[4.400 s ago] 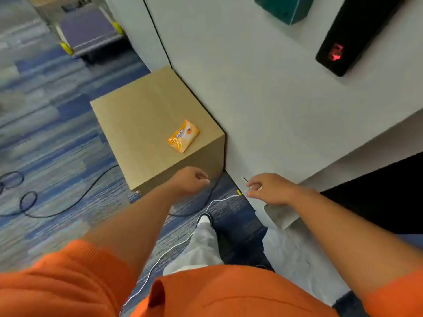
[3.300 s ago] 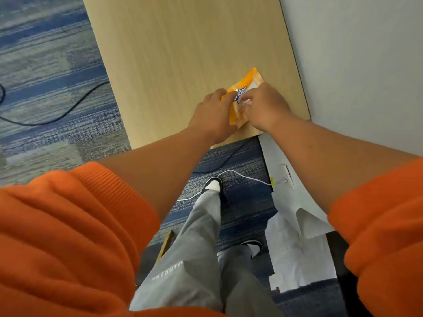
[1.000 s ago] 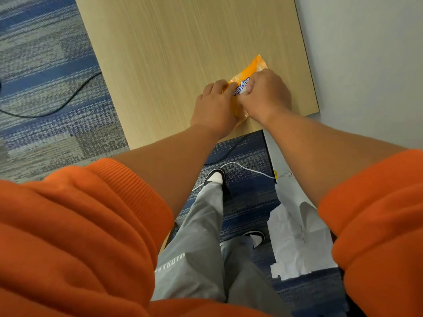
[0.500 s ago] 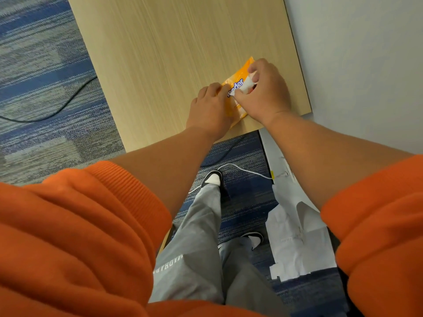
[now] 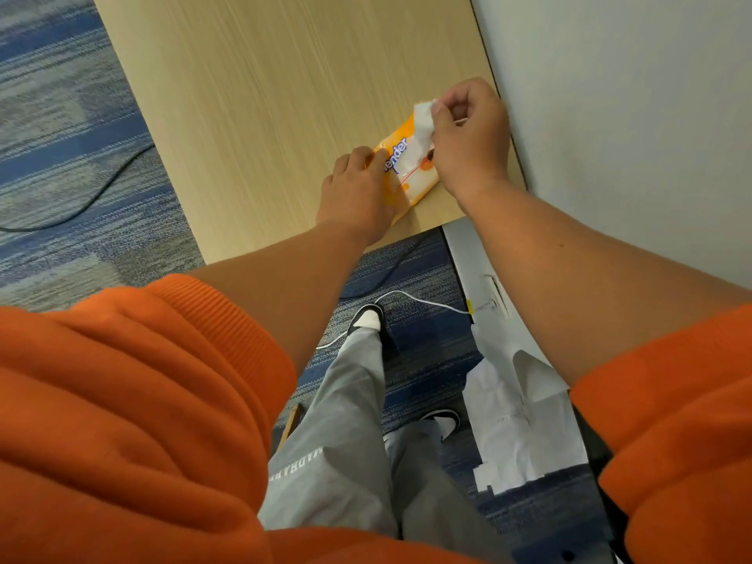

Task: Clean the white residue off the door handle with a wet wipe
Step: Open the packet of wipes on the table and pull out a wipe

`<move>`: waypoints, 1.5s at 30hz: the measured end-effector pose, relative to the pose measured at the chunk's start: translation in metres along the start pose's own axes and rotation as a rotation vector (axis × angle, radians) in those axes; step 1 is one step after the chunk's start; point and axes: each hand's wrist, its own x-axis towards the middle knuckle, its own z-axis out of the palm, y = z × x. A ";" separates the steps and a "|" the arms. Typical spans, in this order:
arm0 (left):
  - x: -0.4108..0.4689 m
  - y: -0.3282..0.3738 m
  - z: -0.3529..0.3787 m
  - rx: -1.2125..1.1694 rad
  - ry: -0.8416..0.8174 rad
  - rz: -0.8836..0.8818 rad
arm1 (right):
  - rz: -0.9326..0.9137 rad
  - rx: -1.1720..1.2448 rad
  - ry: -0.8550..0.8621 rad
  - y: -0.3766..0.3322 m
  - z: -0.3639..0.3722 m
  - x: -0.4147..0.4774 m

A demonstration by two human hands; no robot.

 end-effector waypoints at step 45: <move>-0.381 0.267 -0.009 -0.924 -0.434 0.215 | 0.289 0.523 0.022 0.087 -0.341 -0.423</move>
